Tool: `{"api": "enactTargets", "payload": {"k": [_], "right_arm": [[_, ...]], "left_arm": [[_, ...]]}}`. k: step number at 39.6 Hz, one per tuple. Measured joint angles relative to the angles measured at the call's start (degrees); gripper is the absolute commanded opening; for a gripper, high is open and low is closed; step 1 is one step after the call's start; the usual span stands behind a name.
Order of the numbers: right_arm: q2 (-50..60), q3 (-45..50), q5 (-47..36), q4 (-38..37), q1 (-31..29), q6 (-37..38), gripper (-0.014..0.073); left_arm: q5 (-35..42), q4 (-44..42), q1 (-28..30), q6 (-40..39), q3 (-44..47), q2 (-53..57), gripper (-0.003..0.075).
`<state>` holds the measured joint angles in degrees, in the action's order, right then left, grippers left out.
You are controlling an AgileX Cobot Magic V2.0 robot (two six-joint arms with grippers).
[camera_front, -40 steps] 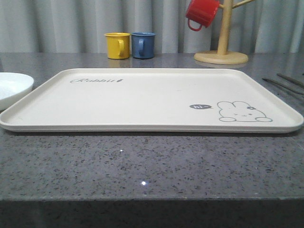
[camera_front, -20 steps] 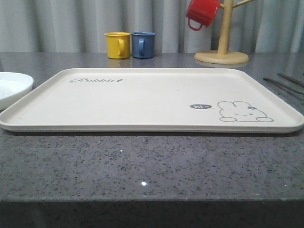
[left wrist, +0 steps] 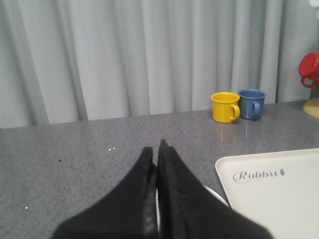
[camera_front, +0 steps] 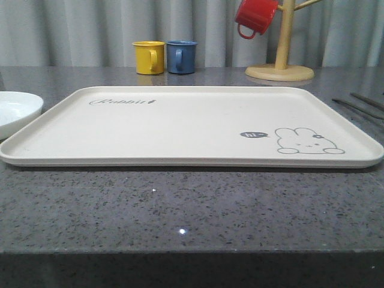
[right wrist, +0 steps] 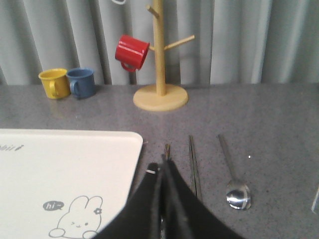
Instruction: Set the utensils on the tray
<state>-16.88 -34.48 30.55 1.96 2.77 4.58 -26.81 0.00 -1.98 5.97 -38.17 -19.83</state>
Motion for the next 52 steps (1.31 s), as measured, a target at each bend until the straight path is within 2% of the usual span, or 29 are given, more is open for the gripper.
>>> {"api": "enactTargets", "payload": {"k": [16,18,20,23,27,29,32,36,42,48,52], "right_arm": [[-11.78,-0.87,3.81,0.0,0.0,0.0,-0.0066],[-12.59,-0.87,3.95,0.0,0.0,0.0,-0.0053],[-13.27,-0.87,4.07,0.0,0.0,0.0,-0.0002],[-14.09,-0.87,4.2,0.0,0.0,0.0,0.0115],[-14.82,-0.87,4.29,0.0,0.0,0.0,0.034],[-15.06,-0.87,4.42,0.0,0.0,0.0,0.0413],[-15.16,-0.87,4.54,0.0,0.0,0.0,0.0459],[-15.18,-0.87,4.54,-0.1,0.0,0.0,0.0454],[-15.18,-0.87,4.54,-0.1,0.0,0.0,0.0454],[-15.18,-0.87,4.54,-0.1,0.0,0.0,0.0454],[-15.18,-0.87,4.54,-0.1,0.0,0.0,0.0454]], "left_arm": [[-2.34,0.0,0.0,0.0,-0.15,-8.44,-0.0018],[-2.34,0.0,0.0,0.0,0.11,-9.06,-0.0018],[-2.56,0.0,0.0,0.0,0.44,-9.74,-0.0011],[-2.92,0.0,0.0,0.0,0.96,-10.76,0.0073],[-3.92,0.0,0.0,0.0,1.17,-12.01,0.029],[-4.45,0.0,0.0,0.0,1.17,-12.55,0.0407],[-4.68,0.0,0.0,0.0,1.19,-13.6,0.0493],[-5.65,0.0,0.0,0.0,1.05,-14.95,0.0503],[-12.26,-0.41,0.0,0.0,-2.47,-19.27,0.0503],[-19.11,-1.35,0.0,0.0,-7.35,-26.8,0.0503],[-20.87,-1.56,0.0,0.0,-9.72,-31.95,0.0503]]}}
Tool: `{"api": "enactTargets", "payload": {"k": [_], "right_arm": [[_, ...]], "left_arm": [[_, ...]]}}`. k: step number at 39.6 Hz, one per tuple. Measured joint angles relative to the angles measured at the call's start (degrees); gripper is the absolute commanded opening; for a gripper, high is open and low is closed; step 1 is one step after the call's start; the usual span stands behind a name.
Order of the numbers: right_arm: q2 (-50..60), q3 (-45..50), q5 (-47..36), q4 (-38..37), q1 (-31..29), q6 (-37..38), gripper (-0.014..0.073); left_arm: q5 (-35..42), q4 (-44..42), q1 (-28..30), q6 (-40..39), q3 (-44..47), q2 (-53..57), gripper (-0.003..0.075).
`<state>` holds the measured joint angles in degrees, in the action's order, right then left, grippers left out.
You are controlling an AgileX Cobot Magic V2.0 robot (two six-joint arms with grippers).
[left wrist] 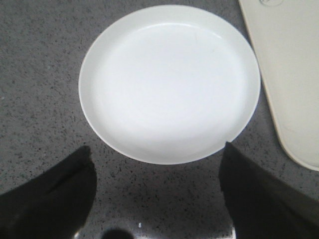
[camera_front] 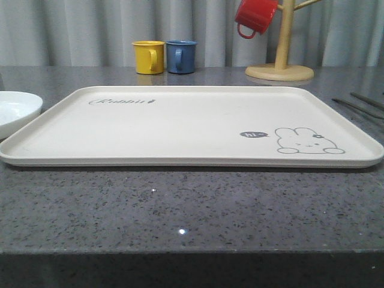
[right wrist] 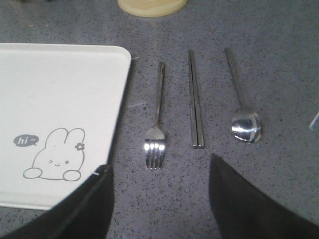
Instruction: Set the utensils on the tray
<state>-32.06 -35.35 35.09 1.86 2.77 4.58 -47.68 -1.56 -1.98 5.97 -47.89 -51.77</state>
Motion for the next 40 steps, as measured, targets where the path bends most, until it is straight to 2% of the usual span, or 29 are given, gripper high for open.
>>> {"api": "enactTargets", "payload": {"k": [4,12,19,25,32,40], "right_arm": [[0.0,0.0,0.0,0.0,0.0,0.0,0.0454],[-0.1,0.0,0.0,0.0,0.0,0.0,0.0454],[-0.1,0.0,0.0,0.0,0.0,0.0,0.0454],[-0.1,0.0,0.0,0.0,0.0,0.0,0.0454],[-0.1,0.0,0.0,0.0,0.0,0.0,0.0454],[-0.1,0.0,0.0,0.0,0.0,0.0,0.0454]], "left_arm": [[-0.94,0.15,1.68,0.0,-1.96,-5.33,0.0503],[-1.34,5.3,11.5,2.69,-4.42,-13.48,0.0503],[0.14,17.47,20.18,11.47,-4.77,-19.9,0.0503],[1.81,27.92,24.23,19.35,-4.77,-25.36,0.0479],[4.2,35.6,24.85,24.28,-4.77,-29.99,0.0382],[5.75,38.17,24.85,25.93,-4.89,-32.33,0.0174]]}}
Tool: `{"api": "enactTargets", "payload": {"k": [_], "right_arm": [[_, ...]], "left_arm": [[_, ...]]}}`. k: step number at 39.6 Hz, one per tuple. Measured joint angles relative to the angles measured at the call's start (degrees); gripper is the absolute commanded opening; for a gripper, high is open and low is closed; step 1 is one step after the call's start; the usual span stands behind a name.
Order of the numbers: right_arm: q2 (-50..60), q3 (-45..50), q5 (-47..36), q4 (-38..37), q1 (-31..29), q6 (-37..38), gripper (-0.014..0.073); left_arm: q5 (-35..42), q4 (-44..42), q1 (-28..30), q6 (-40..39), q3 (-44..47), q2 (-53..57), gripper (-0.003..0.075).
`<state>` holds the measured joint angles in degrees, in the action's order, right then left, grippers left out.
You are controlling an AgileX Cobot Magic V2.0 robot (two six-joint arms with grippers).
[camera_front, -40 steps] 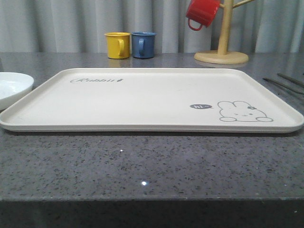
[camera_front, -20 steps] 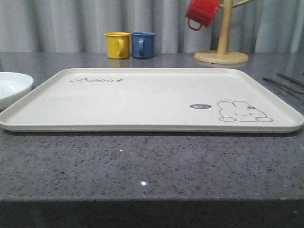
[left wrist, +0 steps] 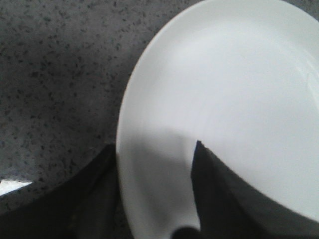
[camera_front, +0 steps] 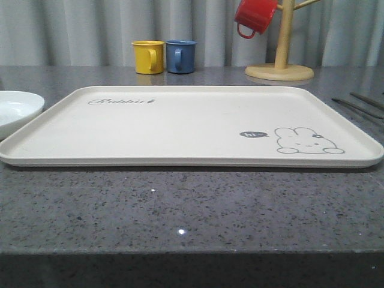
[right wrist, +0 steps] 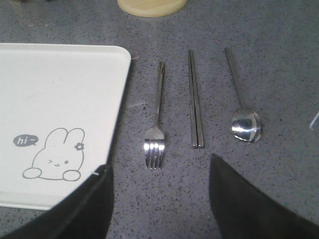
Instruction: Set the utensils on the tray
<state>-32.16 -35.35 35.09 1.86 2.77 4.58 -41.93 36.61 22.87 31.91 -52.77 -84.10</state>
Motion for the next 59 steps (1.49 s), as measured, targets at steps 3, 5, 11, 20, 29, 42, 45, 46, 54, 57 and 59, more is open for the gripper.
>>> {"api": "enactTargets", "payload": {"k": [3,5,11,20,29,42,45,46,54,57,59], "right_arm": [[0.0,0.0,0.0,0.0,0.0,0.0,0.0454],[0.0,0.0,0.0,0.0,0.0,0.0,0.0454],[0.0,0.0,0.0,0.0,0.0,0.0,0.0454],[0.0,0.0,0.0,0.0,0.0,0.0,0.0454],[0.0,0.0,0.0,0.0,0.0,0.0,0.0454],[0.0,0.0,0.0,0.0,0.0,0.0,0.0454],[0.0,0.0,0.0,0.0,0.0,0.0,0.0454],[0.0,0.0,0.0,0.0,0.0,0.0,0.0454],[0.0,0.0,0.0,0.0,0.0,0.0,0.0454],[0.0,0.0,0.0,0.0,0.0,0.0,0.0454],[0.0,0.0,0.0,0.0,0.0,0.0,0.0454]], "left_arm": [[0.26,0.12,0.0,0.08,0.0,-0.03,0.0085],[0.26,0.12,0.1,0.13,-0.26,-0.03,0.0039],[-0.36,-0.76,0.32,0.21,-2.2,-0.03,-0.0018],[-7.99,-1.05,0.32,0.21,-11.8,2.31,-0.0018],[-13.6,-0.36,-5.8,0.48,-19.94,3.29,-0.0018],[-13.02,0.05,-21.73,0.61,-20.35,-0.72,-0.0018],[-12.75,0.08,-24.32,0.61,-20.35,-2.91,-0.0018],[-12.64,0.08,-25.14,0.61,-20.35,-3.85,-0.0018],[-11.79,0.18,-27.53,0.61,-20.35,-9.92,-0.0018],[-11.43,0.18,-27.53,0.61,-20.35,-11.73,-0.0018],[-10.97,0.18,-27.53,0.61,-20.35,-12.69,-0.0017]]}}
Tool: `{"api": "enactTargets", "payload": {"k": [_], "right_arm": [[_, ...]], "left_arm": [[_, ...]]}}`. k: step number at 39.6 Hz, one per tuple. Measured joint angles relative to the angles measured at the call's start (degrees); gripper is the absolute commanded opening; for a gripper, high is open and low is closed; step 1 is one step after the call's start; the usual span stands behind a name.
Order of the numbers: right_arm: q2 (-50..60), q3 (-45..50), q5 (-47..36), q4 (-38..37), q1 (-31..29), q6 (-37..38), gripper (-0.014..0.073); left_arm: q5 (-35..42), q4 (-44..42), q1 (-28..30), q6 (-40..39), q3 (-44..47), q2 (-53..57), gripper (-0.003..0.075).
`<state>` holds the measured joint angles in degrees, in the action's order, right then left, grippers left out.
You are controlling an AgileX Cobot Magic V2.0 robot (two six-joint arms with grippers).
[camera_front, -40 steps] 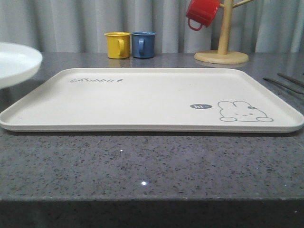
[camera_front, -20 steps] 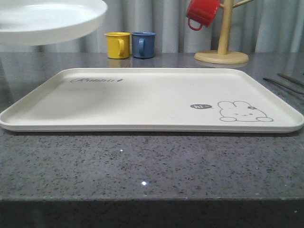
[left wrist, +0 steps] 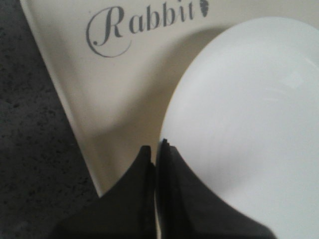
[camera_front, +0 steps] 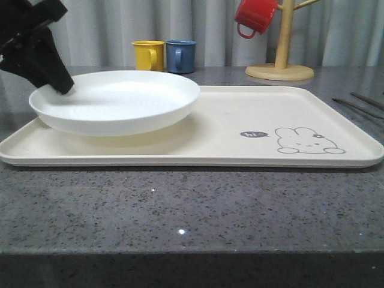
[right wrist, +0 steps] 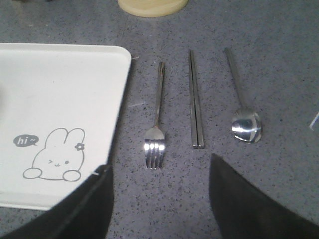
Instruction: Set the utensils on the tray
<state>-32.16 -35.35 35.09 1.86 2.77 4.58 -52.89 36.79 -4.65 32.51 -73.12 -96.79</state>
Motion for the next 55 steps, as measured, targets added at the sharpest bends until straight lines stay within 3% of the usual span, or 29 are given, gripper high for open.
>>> {"api": "enactTargets", "payload": {"k": [3,9,12,23,29,37,42,55], "right_arm": [[0.0,0.0,0.0,0.0,0.0,0.0,0.0454],[0.0,0.0,0.0,0.0,0.0,0.0,0.0454],[0.0,0.0,0.0,0.0,0.0,0.0,0.0454],[0.0,0.0,0.0,0.0,0.0,0.0,0.0454],[0.0,0.0,0.0,0.0,0.0,0.0,0.0454],[0.0,0.0,0.0,0.0,0.0,0.0,0.0454],[0.0,0.0,0.0,0.0,0.0,0.0,0.0454],[0.0,0.0,0.0,0.0,0.0,0.0,0.0454]], "left_arm": [[0.45,0.0,0.0,0.0,0.0,-0.75,0.0032],[0.79,-0.1,0.0,0.0,-0.09,-0.86,0.0335],[0.79,-0.1,0.0,0.0,-0.13,-0.86,0.0397],[-0.65,-4.48,-1.23,0.0,-3.63,6.13,0.0398],[-3.17,-11.08,-10.05,-1.71,-3.86,15.35,0.0398],[-4.62,-29.27,-23.72,-16.69,-0.69,25.13,0.0398],[-2.25,-33.57,-28.71,-22.03,4.18,32.47,0.0398],[-0.02,-34.62,-30.05,-24.97,16.69,47.51,0.0398]]}}
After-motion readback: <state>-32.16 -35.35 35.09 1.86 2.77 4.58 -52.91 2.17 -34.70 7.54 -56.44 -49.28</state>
